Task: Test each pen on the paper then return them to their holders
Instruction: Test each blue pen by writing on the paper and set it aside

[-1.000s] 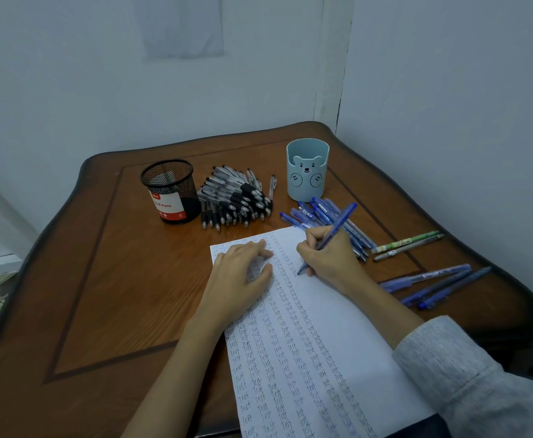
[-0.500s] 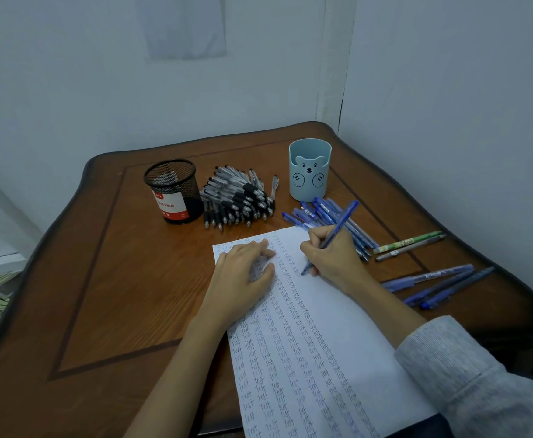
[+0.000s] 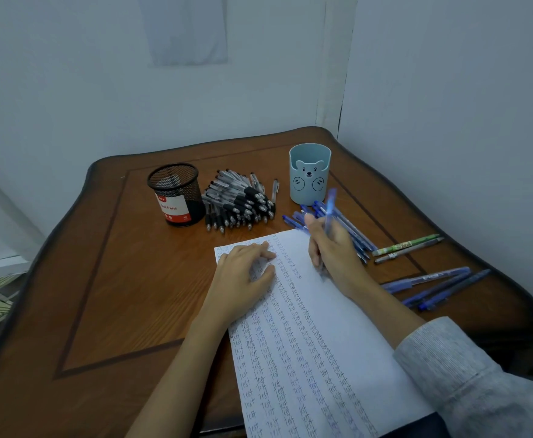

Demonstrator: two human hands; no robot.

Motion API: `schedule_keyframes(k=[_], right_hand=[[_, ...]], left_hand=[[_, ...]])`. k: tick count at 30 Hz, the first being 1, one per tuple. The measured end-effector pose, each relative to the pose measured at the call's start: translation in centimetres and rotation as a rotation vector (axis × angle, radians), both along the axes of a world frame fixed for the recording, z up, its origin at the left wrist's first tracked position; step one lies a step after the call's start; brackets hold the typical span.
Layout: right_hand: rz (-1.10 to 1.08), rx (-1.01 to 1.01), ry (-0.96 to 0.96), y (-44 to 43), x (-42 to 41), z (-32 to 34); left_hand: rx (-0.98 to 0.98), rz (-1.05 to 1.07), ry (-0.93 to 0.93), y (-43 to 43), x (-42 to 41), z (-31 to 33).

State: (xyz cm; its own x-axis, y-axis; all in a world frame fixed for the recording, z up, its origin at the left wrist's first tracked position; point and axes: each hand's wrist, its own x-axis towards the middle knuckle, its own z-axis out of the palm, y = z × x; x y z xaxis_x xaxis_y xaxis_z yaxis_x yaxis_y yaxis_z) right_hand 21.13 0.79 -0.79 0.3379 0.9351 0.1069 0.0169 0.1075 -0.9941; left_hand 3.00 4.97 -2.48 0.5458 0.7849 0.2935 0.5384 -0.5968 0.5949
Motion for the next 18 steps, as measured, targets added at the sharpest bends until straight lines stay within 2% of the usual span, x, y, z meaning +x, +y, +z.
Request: schedule_keyframes(k=[18], right_hand=[[0.021, -0.072, -0.233, -0.38, 0.50, -0.08]], left_hand=[[-0.007, 0.024, 0.014, -0.33, 0.16, 0.30]])
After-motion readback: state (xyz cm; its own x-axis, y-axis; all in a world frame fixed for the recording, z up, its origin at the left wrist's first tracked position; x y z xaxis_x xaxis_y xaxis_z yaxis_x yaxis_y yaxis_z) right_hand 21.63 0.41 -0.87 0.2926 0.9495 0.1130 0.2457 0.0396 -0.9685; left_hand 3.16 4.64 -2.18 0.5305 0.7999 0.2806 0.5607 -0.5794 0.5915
